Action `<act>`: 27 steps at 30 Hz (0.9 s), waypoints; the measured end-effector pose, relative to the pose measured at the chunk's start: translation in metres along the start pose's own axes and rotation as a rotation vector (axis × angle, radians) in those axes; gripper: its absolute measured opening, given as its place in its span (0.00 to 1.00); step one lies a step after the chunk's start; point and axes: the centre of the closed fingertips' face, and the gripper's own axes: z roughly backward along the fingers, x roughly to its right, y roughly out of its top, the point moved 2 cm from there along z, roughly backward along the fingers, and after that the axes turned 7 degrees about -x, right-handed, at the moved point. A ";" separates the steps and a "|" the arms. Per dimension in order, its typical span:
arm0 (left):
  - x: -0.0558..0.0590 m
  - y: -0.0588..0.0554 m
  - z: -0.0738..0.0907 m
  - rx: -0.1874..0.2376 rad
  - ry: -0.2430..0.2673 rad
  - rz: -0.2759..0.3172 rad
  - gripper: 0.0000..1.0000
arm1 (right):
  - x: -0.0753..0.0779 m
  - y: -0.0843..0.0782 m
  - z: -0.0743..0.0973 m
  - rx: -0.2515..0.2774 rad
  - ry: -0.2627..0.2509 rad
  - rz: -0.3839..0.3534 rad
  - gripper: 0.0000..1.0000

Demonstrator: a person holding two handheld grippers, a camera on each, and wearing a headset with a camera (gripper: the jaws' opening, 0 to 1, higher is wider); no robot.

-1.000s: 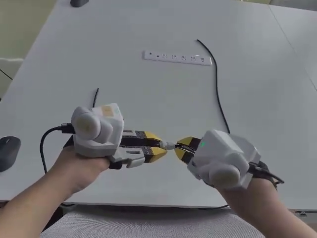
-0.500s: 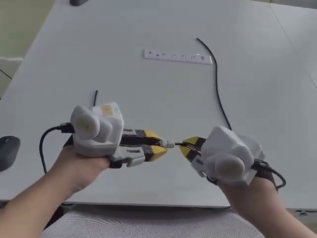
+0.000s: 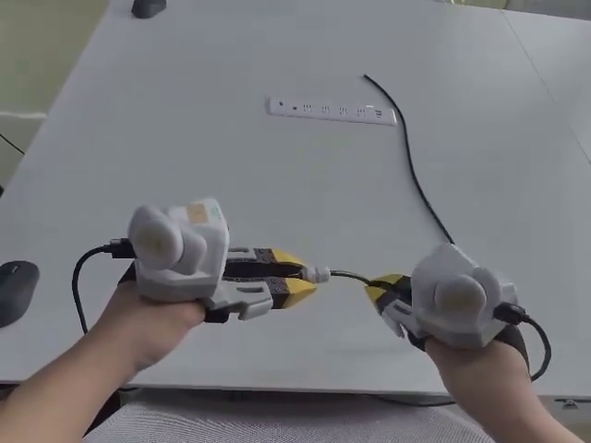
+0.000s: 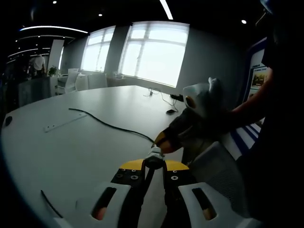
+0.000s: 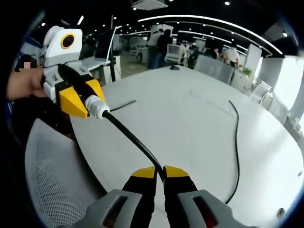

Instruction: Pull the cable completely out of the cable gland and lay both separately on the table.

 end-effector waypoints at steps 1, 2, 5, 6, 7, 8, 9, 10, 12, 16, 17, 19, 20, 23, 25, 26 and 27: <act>0.000 0.000 0.000 0.001 -0.001 0.000 0.14 | 0.002 -0.003 -0.002 -0.008 -0.002 -0.011 0.00; 0.000 0.000 -0.001 0.001 -0.003 0.001 0.14 | 0.003 -0.005 -0.003 -0.015 -0.003 -0.025 0.00; 0.000 0.000 -0.001 0.001 -0.002 0.000 0.14 | 0.008 -0.013 -0.006 -0.035 -0.010 -0.075 0.00; -0.001 0.000 -0.001 0.001 -0.001 0.000 0.14 | 0.009 -0.014 -0.006 -0.038 -0.012 -0.086 0.00; -0.001 0.000 0.000 0.001 0.001 0.000 0.14 | 0.009 -0.016 -0.007 -0.043 -0.010 -0.096 0.00; -0.002 0.000 0.000 0.002 0.002 0.000 0.14 | 0.009 -0.019 -0.008 -0.055 -0.008 -0.110 0.00; -0.002 0.000 0.000 0.002 0.003 0.002 0.14 | 0.009 -0.020 -0.009 -0.054 -0.009 -0.115 0.00; -0.002 -0.001 0.000 0.000 0.004 0.002 0.14 | 0.009 -0.022 -0.009 -0.058 -0.005 -0.128 0.00; -0.002 -0.002 -0.001 -0.006 0.002 0.002 0.15 | 0.007 -0.022 -0.009 -0.058 -0.005 -0.128 0.00; -0.002 -0.003 -0.001 -0.005 0.002 0.007 0.15 | 0.006 -0.022 -0.009 -0.058 -0.008 -0.101 0.00; -0.003 -0.003 -0.001 -0.005 0.003 0.007 0.15 | 0.006 -0.022 -0.009 -0.056 -0.007 -0.096 0.00; -0.003 -0.003 -0.001 -0.005 0.003 0.008 0.15 | 0.006 -0.022 -0.009 -0.052 -0.006 -0.094 0.00; -0.003 -0.003 0.000 -0.006 0.002 0.008 0.15 | 0.006 -0.021 -0.008 -0.050 -0.006 -0.095 0.01; -0.004 -0.003 0.000 -0.008 0.004 0.004 0.15 | 0.006 -0.021 -0.008 -0.043 -0.009 -0.089 0.01; -0.004 -0.003 0.001 -0.006 0.005 0.001 0.15 | 0.006 -0.020 -0.007 -0.036 -0.018 -0.070 0.01; -0.005 -0.002 0.001 -0.006 0.006 0.001 0.15 | 0.006 -0.020 -0.007 -0.034 -0.021 -0.058 0.01; -0.005 -0.003 0.001 -0.006 0.007 0.002 0.15 | 0.005 -0.019 -0.006 -0.033 -0.025 -0.043 0.01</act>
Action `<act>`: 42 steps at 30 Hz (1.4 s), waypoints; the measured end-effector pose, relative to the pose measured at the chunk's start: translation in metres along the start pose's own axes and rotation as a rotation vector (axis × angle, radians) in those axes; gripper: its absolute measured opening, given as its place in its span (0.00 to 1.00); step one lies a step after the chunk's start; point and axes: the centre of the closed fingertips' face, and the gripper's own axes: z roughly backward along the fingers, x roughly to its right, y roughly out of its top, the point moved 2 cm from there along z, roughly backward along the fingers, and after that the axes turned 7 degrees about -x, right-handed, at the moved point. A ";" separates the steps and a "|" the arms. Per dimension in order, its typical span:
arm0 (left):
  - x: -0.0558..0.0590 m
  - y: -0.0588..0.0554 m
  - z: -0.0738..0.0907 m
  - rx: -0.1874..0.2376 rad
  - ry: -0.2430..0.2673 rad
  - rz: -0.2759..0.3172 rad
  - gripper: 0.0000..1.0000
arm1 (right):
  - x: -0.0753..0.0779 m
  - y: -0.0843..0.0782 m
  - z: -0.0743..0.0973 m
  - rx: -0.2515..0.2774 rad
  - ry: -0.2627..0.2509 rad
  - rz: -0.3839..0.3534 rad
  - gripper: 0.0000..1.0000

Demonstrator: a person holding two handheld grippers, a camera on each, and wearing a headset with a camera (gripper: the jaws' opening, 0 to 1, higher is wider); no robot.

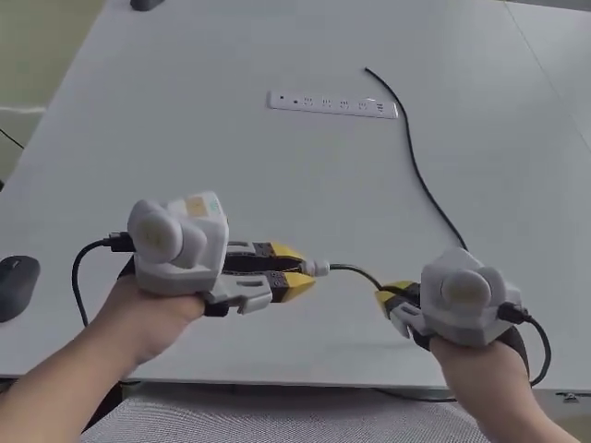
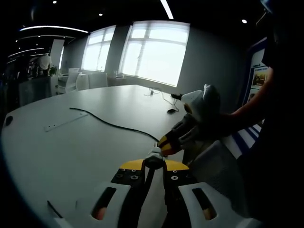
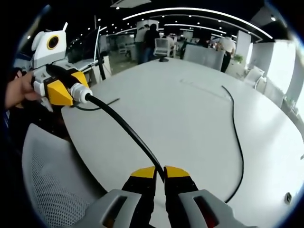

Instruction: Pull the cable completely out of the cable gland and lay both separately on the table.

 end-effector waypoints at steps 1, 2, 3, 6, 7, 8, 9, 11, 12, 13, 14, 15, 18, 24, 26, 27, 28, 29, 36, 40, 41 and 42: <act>-0.001 0.000 0.001 0.001 0.003 0.000 0.15 | 0.000 0.001 0.001 0.004 -0.002 0.013 0.01; -0.001 0.000 0.001 0.003 0.004 0.001 0.15 | -0.001 0.001 0.002 0.006 -0.003 0.026 0.01; -0.002 0.000 0.002 0.004 0.007 0.002 0.15 | -0.002 0.002 0.003 0.006 -0.007 0.047 0.01; -0.004 0.000 0.006 0.007 0.014 0.005 0.15 | -0.003 0.005 0.008 0.014 -0.018 0.099 0.02; -0.005 0.000 0.007 0.010 0.016 0.008 0.15 | -0.005 0.006 0.010 0.015 -0.019 0.114 0.02; -0.005 0.000 0.008 0.010 0.017 0.009 0.15 | -0.006 0.007 0.012 0.020 -0.019 0.125 0.04; -0.005 0.000 0.008 0.010 0.018 0.008 0.15 | -0.008 0.008 0.013 0.025 -0.015 0.139 0.06; -0.005 0.000 0.008 0.007 0.019 0.007 0.15 | -0.014 0.014 0.017 0.041 0.015 0.161 0.10; -0.004 0.001 0.009 0.008 0.020 0.004 0.15 | -0.016 0.019 0.020 0.054 0.018 0.170 0.12; -0.004 0.001 0.009 0.008 0.019 0.004 0.15 | -0.018 0.021 0.021 0.051 0.019 0.182 0.12; -0.004 0.001 0.009 0.007 0.019 0.005 0.15 | -0.019 0.023 0.023 0.051 0.022 0.197 0.12; -0.003 0.001 0.009 0.006 0.018 0.004 0.15 | -0.023 0.027 0.026 0.065 0.031 0.209 0.13; -0.002 0.001 0.008 0.002 0.012 -0.001 0.15 | -0.029 0.035 0.032 0.072 0.030 0.258 0.13; 0.001 0.000 0.008 -0.003 0.002 -0.006 0.15 | -0.046 0.052 0.039 0.089 0.036 0.385 0.13; 0.001 0.000 0.008 -0.007 0.000 -0.007 0.15 | -0.053 0.061 0.042 0.113 0.033 0.468 0.12; 0.001 -0.001 0.007 -0.009 -0.001 -0.007 0.15 | -0.057 0.064 0.043 0.115 0.042 0.494 0.12; 0.001 -0.001 0.007 -0.009 -0.001 -0.006 0.15 | -0.060 0.065 0.043 0.111 0.049 0.499 0.12; 0.001 -0.001 0.007 -0.010 -0.002 -0.005 0.15 | -0.062 0.067 0.043 0.114 0.052 0.519 0.12; 0.002 -0.002 0.006 -0.013 -0.012 -0.007 0.15 | -0.072 0.075 0.041 0.118 0.059 0.617 0.08; 0.001 -0.003 0.006 -0.019 -0.015 -0.007 0.15 | -0.074 0.078 0.040 0.119 0.068 0.635 0.07; 0.001 -0.003 0.005 -0.019 -0.015 -0.006 0.15 | -0.075 0.079 0.040 0.120 0.070 0.642 0.07; 0.001 -0.003 0.005 -0.020 -0.016 -0.005 0.15 | -0.077 0.078 0.040 0.117 0.073 0.655 0.06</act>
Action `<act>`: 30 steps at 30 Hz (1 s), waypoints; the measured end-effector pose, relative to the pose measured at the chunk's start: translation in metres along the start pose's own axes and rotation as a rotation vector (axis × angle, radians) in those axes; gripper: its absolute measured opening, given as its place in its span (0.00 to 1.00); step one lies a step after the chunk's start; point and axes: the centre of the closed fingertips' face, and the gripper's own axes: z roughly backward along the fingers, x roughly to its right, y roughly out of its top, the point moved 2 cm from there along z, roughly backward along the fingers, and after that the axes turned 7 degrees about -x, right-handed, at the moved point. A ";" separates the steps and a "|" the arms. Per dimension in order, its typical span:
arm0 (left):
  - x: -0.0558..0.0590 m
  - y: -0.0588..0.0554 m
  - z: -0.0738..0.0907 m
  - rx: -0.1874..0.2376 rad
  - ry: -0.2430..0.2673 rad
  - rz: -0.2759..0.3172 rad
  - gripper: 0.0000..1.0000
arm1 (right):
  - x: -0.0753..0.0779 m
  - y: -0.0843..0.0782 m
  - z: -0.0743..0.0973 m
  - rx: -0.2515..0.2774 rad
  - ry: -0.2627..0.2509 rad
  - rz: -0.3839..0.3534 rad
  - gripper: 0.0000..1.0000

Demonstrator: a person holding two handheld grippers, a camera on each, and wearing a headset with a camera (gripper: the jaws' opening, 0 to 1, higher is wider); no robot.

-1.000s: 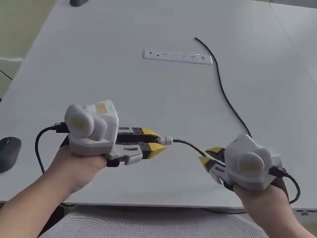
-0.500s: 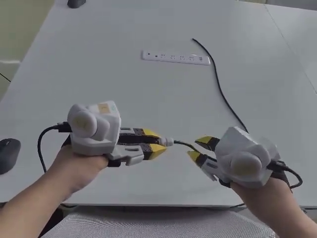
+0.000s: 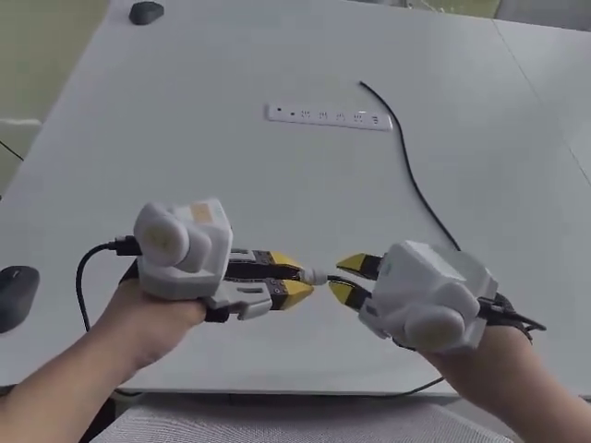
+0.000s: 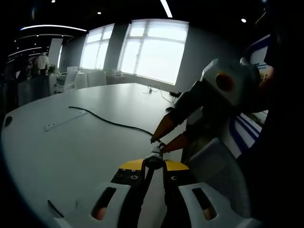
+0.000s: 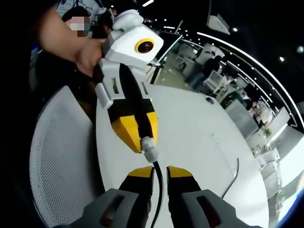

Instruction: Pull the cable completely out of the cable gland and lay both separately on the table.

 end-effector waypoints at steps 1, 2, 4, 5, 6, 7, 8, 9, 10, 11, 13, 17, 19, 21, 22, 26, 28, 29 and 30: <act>0.000 0.000 0.000 0.000 0.001 -0.001 0.15 | -0.001 0.000 0.000 -0.002 0.001 0.007 0.05; 0.000 0.000 0.000 -0.001 0.001 -0.001 0.15 | -0.001 0.000 -0.001 -0.003 0.003 0.014 0.04; -0.001 0.000 -0.001 -0.001 0.001 -0.001 0.15 | -0.002 0.000 -0.001 -0.004 0.006 0.024 0.02; 0.000 0.000 -0.001 -0.003 0.001 -0.004 0.15 | -0.003 0.000 -0.001 -0.005 0.004 0.031 0.02; 0.000 0.000 -0.001 -0.005 0.001 -0.006 0.15 | -0.003 -0.001 -0.002 -0.006 0.005 0.034 0.01; 0.000 0.000 -0.002 -0.007 0.001 -0.008 0.15 | -0.003 -0.001 -0.002 -0.006 0.005 0.033 0.01; 0.000 0.000 -0.002 -0.006 0.001 -0.009 0.15 | -0.003 -0.002 -0.002 -0.007 0.007 0.026 0.01; 0.000 0.000 -0.002 -0.003 0.001 -0.007 0.15 | -0.003 -0.003 -0.001 -0.004 0.004 0.021 0.01; 0.000 0.001 -0.002 -0.001 0.002 -0.007 0.15 | -0.002 -0.003 0.000 -0.001 0.002 0.018 0.01; 0.001 0.001 -0.003 0.002 0.000 0.000 0.15 | -0.002 -0.003 0.000 0.002 0.001 0.007 0.01; 0.001 0.002 -0.003 0.004 0.001 -0.002 0.15 | -0.001 -0.004 0.001 0.007 0.003 -0.018 0.01; 0.003 0.003 -0.005 0.005 0.005 -0.011 0.14 | 0.000 -0.006 0.001 0.008 0.002 -0.044 0.01; 0.003 0.002 -0.005 0.002 0.007 -0.016 0.14 | -0.001 -0.007 0.000 0.006 0.001 -0.058 0.01; 0.003 0.002 -0.006 0.001 0.010 -0.020 0.14 | -0.001 -0.008 0.000 0.008 0.001 -0.071 0.01; 0.003 0.002 -0.006 0.001 0.010 -0.021 0.14 | -0.001 -0.008 0.000 0.008 0.001 -0.079 0.01; 0.002 0.003 -0.006 0.001 0.017 -0.023 0.14 | 0.001 -0.010 -0.001 0.006 -0.009 -0.102 0.00; 0.002 0.003 -0.005 0.005 0.020 -0.018 0.14 | 0.003 -0.013 -0.001 0.007 -0.016 -0.116 0.00; 0.002 0.003 -0.005 0.005 0.021 -0.017 0.14 | 0.004 -0.016 -0.001 0.001 -0.017 -0.147 0.00; 0.002 0.003 -0.004 0.005 0.022 -0.017 0.14 | 0.005 -0.017 -0.001 -0.001 -0.017 -0.155 0.00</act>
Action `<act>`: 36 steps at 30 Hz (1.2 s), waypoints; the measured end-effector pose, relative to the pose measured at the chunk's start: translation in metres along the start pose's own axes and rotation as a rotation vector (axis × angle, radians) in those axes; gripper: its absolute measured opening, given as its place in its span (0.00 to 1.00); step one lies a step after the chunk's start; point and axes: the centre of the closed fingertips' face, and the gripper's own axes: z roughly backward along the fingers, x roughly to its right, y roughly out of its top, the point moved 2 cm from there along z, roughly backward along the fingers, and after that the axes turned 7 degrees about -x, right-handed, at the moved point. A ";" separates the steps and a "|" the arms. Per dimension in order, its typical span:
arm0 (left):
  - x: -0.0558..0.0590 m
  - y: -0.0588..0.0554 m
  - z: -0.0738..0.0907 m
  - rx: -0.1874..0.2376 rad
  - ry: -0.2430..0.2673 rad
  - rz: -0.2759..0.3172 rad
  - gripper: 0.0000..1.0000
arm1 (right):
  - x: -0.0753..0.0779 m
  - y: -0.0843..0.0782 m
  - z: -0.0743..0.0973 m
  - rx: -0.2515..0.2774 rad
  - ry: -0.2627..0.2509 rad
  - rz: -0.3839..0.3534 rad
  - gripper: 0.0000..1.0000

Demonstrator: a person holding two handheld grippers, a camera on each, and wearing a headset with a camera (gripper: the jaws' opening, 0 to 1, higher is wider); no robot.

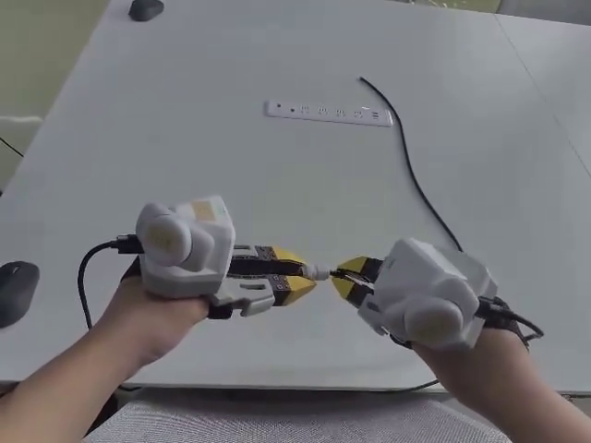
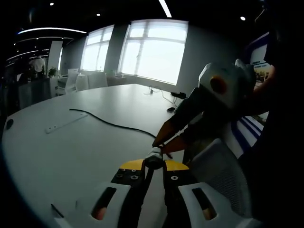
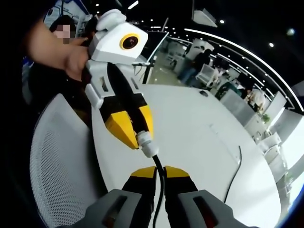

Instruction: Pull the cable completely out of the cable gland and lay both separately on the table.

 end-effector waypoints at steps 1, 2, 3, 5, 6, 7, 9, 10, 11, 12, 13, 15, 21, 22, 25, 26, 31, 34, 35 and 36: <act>0.000 0.000 0.000 0.000 0.002 -0.001 0.14 | 0.001 -0.002 0.000 -0.001 -0.003 -0.001 0.00; 0.000 0.000 0.001 0.000 0.004 0.001 0.14 | 0.002 -0.005 -0.001 -0.010 -0.009 -0.013 0.00; 0.000 0.000 0.001 0.001 0.004 0.006 0.14 | 0.004 -0.009 -0.003 -0.020 -0.013 -0.029 0.00; 0.000 -0.001 0.001 0.002 0.006 0.007 0.14 | 0.007 -0.016 -0.005 -0.032 -0.020 -0.061 0.00; 0.000 -0.001 0.001 0.002 0.006 0.008 0.14 | 0.008 -0.019 -0.005 -0.035 -0.021 -0.069 0.00; 0.000 -0.001 0.001 0.002 0.006 0.008 0.14 | 0.008 -0.022 -0.006 -0.038 -0.022 -0.080 0.00; 0.001 -0.001 0.001 0.004 0.006 0.011 0.14 | 0.011 -0.029 -0.008 -0.051 -0.030 -0.112 0.00; 0.001 -0.001 0.001 0.005 0.006 0.012 0.14 | 0.013 -0.034 -0.008 -0.059 -0.033 -0.140 0.00; 0.002 -0.001 0.001 0.006 0.004 0.014 0.14 | 0.014 -0.037 -0.009 -0.063 -0.037 -0.164 0.00; 0.002 -0.001 0.002 0.008 0.004 0.014 0.14 | 0.016 -0.042 -0.010 -0.069 -0.039 -0.199 0.00; 0.003 -0.001 0.002 0.011 0.001 0.016 0.14 | 0.017 -0.046 -0.011 -0.074 -0.039 -0.218 0.00; 0.003 0.000 0.002 0.013 -0.001 0.019 0.14 | 0.020 -0.053 -0.012 -0.080 -0.043 -0.258 0.00; 0.004 -0.001 0.000 0.009 -0.006 0.021 0.14 | 0.024 -0.073 -0.018 -0.093 -0.039 -0.401 0.00; 0.004 -0.001 -0.001 0.010 -0.007 0.021 0.14 | 0.025 -0.075 -0.019 -0.093 -0.039 -0.424 0.00; 0.005 -0.002 -0.002 0.007 -0.008 0.021 0.14 | 0.024 -0.082 -0.023 -0.099 -0.027 -0.486 0.00; 0.005 -0.002 -0.002 0.004 -0.009 0.019 0.14 | 0.024 -0.081 -0.023 -0.094 -0.022 -0.498 0.00; 0.007 -0.004 -0.004 -0.006 -0.007 0.012 0.14 | 0.021 -0.084 -0.027 -0.104 -0.021 -0.550 0.00; 0.006 -0.004 -0.004 -0.007 -0.006 0.016 0.14 | 0.018 -0.084 -0.027 -0.109 -0.015 -0.554 0.00; 0.005 -0.004 -0.004 -0.008 -0.004 0.015 0.14 | 0.017 -0.083 -0.026 -0.107 -0.015 -0.550 0.00; 0.005 -0.004 -0.004 -0.009 -0.003 0.015 0.15 | 0.017 -0.083 -0.026 -0.105 -0.016 -0.546 0.00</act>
